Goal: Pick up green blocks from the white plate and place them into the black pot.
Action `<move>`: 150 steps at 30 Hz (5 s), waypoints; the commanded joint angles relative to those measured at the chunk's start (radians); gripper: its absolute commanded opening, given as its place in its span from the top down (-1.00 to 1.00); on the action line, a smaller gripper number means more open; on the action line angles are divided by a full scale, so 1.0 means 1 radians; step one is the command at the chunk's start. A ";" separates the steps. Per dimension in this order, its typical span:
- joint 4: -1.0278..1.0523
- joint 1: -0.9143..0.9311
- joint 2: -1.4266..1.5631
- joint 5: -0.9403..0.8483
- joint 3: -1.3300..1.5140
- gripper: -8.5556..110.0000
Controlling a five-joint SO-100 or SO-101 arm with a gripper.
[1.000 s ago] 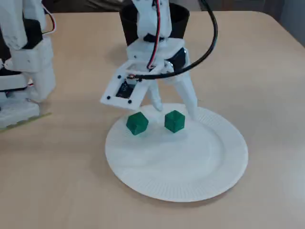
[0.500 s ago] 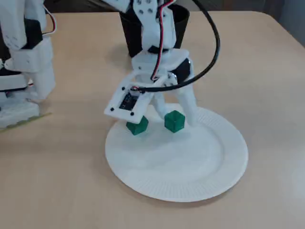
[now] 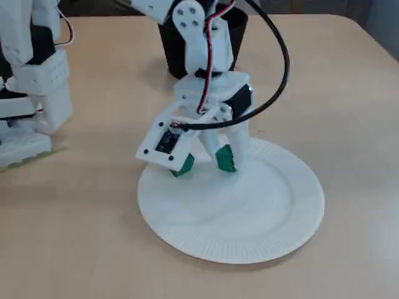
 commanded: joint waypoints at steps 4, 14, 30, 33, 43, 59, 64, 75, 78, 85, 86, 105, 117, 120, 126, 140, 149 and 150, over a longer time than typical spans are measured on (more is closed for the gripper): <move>-0.132 -0.002 0.225 -0.112 -0.048 0.90; -0.325 -0.485 0.584 -0.181 0.017 0.90; -0.661 -0.925 0.591 -0.181 0.465 0.89; -0.617 -0.919 0.607 -0.222 0.460 0.53; -0.239 -0.828 0.632 -0.322 0.262 0.58; 0.371 -0.141 0.617 -0.046 0.080 0.90; 0.532 -0.058 0.554 0.075 0.067 0.90; 0.572 0.012 0.451 0.121 0.061 0.90; 0.574 0.038 0.405 0.077 0.046 0.79; 0.696 0.084 0.273 -0.043 -0.083 0.41; 0.706 0.089 0.262 -0.046 -0.092 0.38; 0.746 0.127 -0.025 -0.095 -0.239 0.40; 0.709 0.098 -0.060 -0.089 -0.255 0.50; 0.696 0.097 -0.084 -0.089 -0.264 0.62; 0.664 0.104 -0.132 -0.089 -0.281 0.89; 0.597 0.100 -0.095 -0.170 -0.520 0.90; 0.578 0.063 0.028 -0.130 -0.680 0.90; 0.580 0.037 0.057 -0.114 -0.690 0.90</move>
